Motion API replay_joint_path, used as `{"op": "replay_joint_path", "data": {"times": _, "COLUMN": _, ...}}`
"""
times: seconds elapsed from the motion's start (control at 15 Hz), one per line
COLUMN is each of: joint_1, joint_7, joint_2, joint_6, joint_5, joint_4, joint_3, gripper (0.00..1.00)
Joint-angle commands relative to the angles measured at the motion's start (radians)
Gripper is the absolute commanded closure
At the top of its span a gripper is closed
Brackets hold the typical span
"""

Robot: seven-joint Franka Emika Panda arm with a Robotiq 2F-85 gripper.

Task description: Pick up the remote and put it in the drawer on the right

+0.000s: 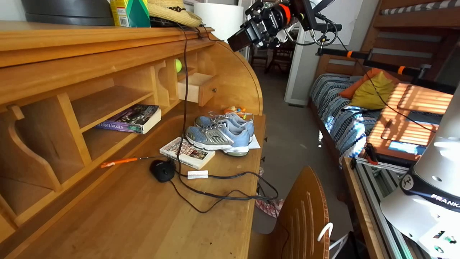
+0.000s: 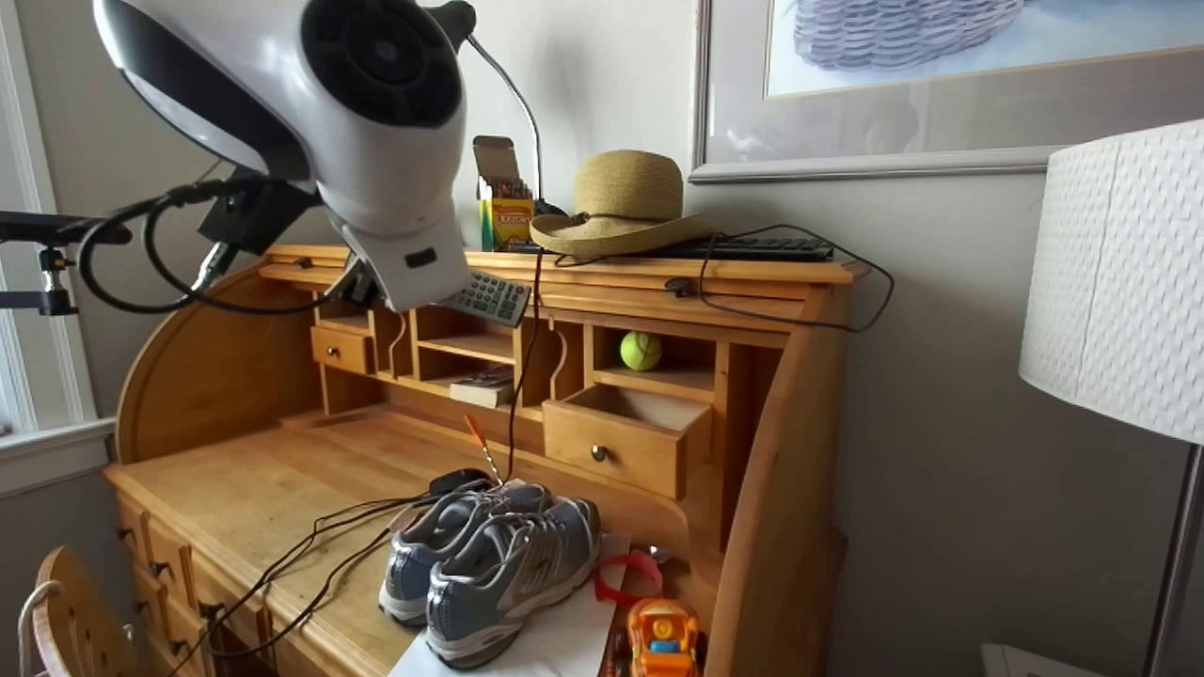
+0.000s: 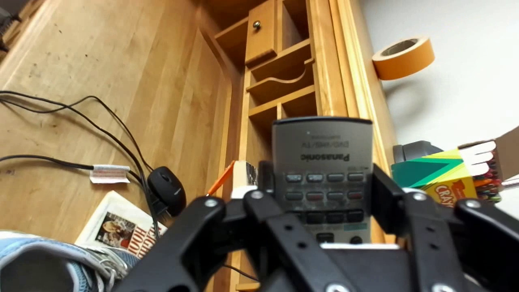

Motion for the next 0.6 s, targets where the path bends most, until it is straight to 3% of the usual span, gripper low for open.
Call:
{"op": "replay_joint_path", "data": {"times": 0.0, "joint_1": -0.019, "joint_7": 0.000, "joint_2": 0.030, "joint_6": -0.018, "joint_5": 0.000, "joint_4": 0.014, "joint_3": 0.015, "gripper": 0.44}}
{"op": "replay_joint_path", "data": {"times": 0.13, "joint_1": -0.021, "joint_7": 0.000, "joint_2": 0.060, "joint_6": -0.028, "joint_5": 0.000, "joint_4": 0.023, "joint_3": 0.016, "gripper": 0.44}}
{"op": "replay_joint_path", "data": {"times": 0.2, "joint_1": -0.017, "joint_7": -0.017, "joint_2": 0.052, "joint_6": -0.012, "joint_5": 0.001, "joint_4": 0.010, "joint_3": 0.020, "gripper": 0.69}}
{"op": "replay_joint_path", "data": {"times": 0.53, "joint_1": -0.070, "joint_7": -0.064, "joint_2": 0.189, "joint_6": -0.306, "joint_5": 0.043, "joint_4": 0.127, "joint_3": 0.007, "gripper": 0.69}}
